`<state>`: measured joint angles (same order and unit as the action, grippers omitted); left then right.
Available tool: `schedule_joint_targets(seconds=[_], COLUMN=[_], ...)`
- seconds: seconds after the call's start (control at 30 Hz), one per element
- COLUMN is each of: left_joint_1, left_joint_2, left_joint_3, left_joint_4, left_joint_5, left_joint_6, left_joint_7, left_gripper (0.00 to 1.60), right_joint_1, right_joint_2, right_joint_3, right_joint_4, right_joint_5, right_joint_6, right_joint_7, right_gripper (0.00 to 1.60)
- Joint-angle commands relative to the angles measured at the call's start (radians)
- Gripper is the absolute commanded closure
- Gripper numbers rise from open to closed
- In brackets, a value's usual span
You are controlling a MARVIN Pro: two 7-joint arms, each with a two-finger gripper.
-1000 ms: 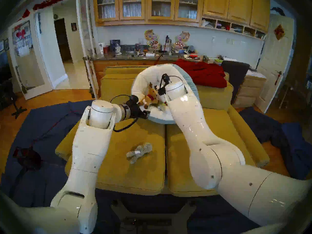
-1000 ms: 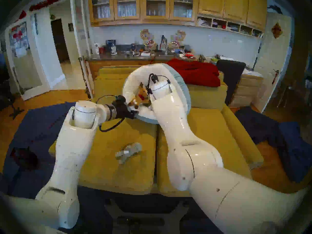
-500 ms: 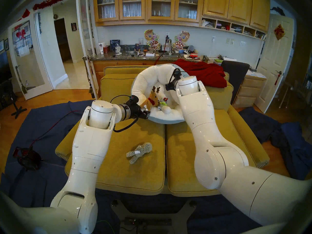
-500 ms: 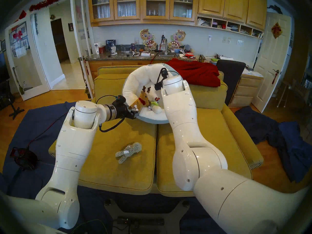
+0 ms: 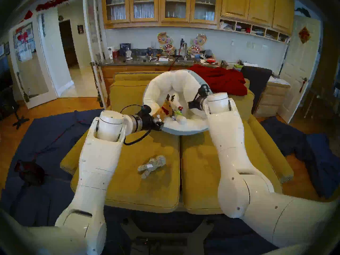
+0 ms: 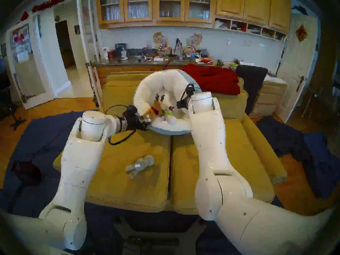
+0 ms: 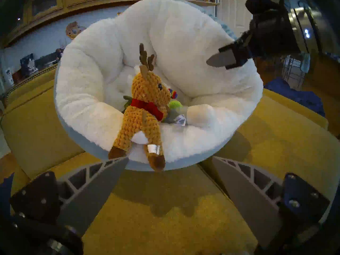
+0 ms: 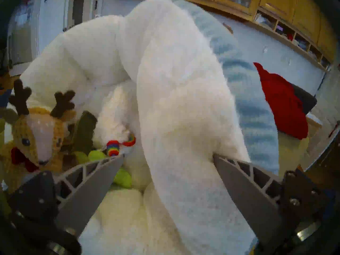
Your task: Put toys into dog bed
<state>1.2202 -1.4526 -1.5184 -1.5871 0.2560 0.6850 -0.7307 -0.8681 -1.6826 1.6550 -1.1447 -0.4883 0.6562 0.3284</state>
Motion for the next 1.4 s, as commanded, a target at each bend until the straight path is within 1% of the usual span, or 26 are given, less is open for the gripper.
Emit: schedule_joint_targets(seconds=[0.0, 0.03, 0.1, 0.23, 0.27, 0.3, 0.33, 0.37, 0.4, 0.5, 0.77, 0.8, 0.83, 0.93, 1.03, 1.07, 1.1, 1.13, 1.17, 1.37], left_joint_1=[-0.028, -0.028, -0.027, -0.024, -0.024, -0.023, -0.023, -0.022, -0.022, -0.020, -0.016, -0.016, -0.016, -0.016, -0.016, -0.017, -0.017, -0.017, -0.018, -0.020], left_joint_2=[-0.001, -0.001, -0.002, -0.002, -0.002, -0.002, -0.002, -0.002, -0.002, -0.002, -0.003, -0.003, -0.003, -0.004, -0.004, -0.004, -0.004, -0.004, -0.004, -0.005], left_joint_3=[-0.004, -0.004, -0.004, -0.004, -0.004, -0.004, -0.004, -0.004, -0.004, -0.004, -0.004, -0.004, -0.004, -0.004, -0.004, -0.005, -0.005, -0.005, -0.005, -0.005], left_joint_4=[-0.022, -0.022, -0.020, -0.018, -0.018, -0.018, -0.017, -0.016, -0.016, -0.014, -0.010, -0.009, -0.009, -0.008, -0.008, -0.009, -0.009, -0.009, -0.009, -0.010], left_joint_5=[-0.002, -0.002, -0.002, -0.002, -0.002, -0.002, -0.002, -0.002, -0.002, -0.002, -0.002, -0.002, -0.002, -0.002, -0.002, -0.002, -0.002, -0.002, -0.002, -0.002], left_joint_6=[-0.006, -0.006, -0.006, -0.006, -0.006, -0.006, -0.006, -0.006, -0.006, -0.006, -0.006, -0.006, -0.006, -0.006, -0.007, -0.007, -0.007, -0.007, -0.007, -0.008], left_joint_7=[0.001, 0.001, 0.001, 0.001, 0.001, 0.001, 0.001, 0.001, 0.001, 0.001, 0.002, 0.002, 0.002, 0.002, 0.002, 0.002, 0.002, 0.002, 0.002, 0.002], left_gripper=[0.00, 0.00, 0.00, 0.00, 0.00, 0.00, 0.00, 0.00, 0.00, 0.00, 0.00, 0.00, 0.00, 0.00, 0.00, 0.00, 0.00, 0.00, 0.00, 0.00], right_joint_1=[-0.019, -0.017, -0.032, -0.058, -0.070, -0.071, -0.084, -0.086, -0.099, -0.119, -0.185, -0.190, -0.200, -0.222, -0.250, -0.255, -0.266, -0.270, -0.284, -0.329], right_joint_2=[0.022, 0.026, 0.034, 0.051, 0.056, 0.061, 0.066, 0.071, 0.075, 0.089, 0.132, 0.136, 0.140, 0.152, 0.162, 0.165, 0.169, 0.173, 0.177, 0.199], right_joint_3=[0.006, 0.009, 0.016, 0.033, 0.039, 0.042, 0.048, 0.053, 0.059, 0.076, 0.132, 0.138, 0.146, 0.165, 0.184, 0.189, 0.195, 0.201, 0.208, 0.240], right_joint_4=[-0.127, -0.110, -0.144, -0.178, -0.210, -0.192, -0.227, -0.203, -0.244, -0.258, -0.358, -0.351, -0.376, -0.400, -0.445, -0.441, -0.468, -0.457, -0.491, -0.539], right_joint_5=[0.016, 0.019, 0.025, 0.039, 0.043, 0.044, 0.049, 0.052, 0.056, 0.068, 0.100, 0.105, 0.112, 0.126, 0.143, 0.147, 0.153, 0.158, 0.165, 0.200], right_joint_6=[0.013, 0.014, 0.022, 0.035, 0.040, 0.042, 0.047, 0.048, 0.052, 0.059, 0.082, 0.083, 0.087, 0.093, 0.099, 0.100, 0.101, 0.102, 0.104, 0.108], right_joint_7=[0.055, 0.062, 0.081, 0.117, 0.129, 0.134, 0.145, 0.153, 0.164, 0.191, 0.274, 0.283, 0.297, 0.331, 0.371, 0.380, 0.396, 0.407, 0.425, 0.511], right_gripper=[0.00, 0.00, 0.00, 0.00, 0.00, 0.00, 0.00, 0.00, 0.00, 0.00, 0.00, 0.00, 0.00, 0.00, 0.00, 0.00, 0.00, 0.00, 0.00, 0.00])
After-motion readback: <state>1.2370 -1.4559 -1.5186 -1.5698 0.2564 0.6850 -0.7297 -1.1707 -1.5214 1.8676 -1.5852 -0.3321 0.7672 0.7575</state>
